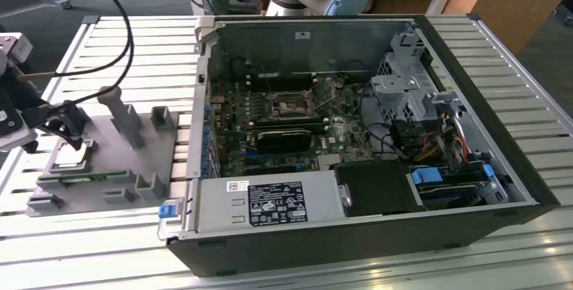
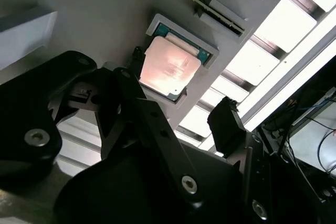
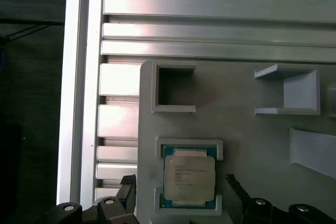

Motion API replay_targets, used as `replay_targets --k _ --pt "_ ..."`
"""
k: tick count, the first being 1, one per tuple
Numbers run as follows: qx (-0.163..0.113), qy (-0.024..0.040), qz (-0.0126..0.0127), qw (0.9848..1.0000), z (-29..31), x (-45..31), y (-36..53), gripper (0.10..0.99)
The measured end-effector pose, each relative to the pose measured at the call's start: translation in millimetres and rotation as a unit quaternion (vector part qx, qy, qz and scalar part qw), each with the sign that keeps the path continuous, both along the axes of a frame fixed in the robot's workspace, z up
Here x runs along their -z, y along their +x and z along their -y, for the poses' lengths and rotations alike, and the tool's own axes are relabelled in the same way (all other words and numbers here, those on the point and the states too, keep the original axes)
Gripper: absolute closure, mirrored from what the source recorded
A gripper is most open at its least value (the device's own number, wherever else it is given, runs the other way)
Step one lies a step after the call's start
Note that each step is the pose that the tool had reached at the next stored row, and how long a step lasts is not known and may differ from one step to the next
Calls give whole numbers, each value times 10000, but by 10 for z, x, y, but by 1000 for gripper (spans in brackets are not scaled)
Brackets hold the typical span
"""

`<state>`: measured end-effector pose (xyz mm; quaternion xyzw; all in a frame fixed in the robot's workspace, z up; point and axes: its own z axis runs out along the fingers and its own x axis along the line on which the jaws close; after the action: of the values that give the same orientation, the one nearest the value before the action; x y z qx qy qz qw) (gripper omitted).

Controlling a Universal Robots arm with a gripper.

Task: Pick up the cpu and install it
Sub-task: 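Pick up the cpu and move it towards the insertion slot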

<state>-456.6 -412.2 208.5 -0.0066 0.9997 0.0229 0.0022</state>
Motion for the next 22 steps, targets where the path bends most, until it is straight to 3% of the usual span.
replay_targets --k 11,12,14,22 --pt "46 0 0 10000 0 118 40 325" --pt "56 0 0 10000 0 129 40 341" --pt "114 0 -1 9999 0 175 49 467" --pt "195 0 -2 9998 -1 217 81 467"
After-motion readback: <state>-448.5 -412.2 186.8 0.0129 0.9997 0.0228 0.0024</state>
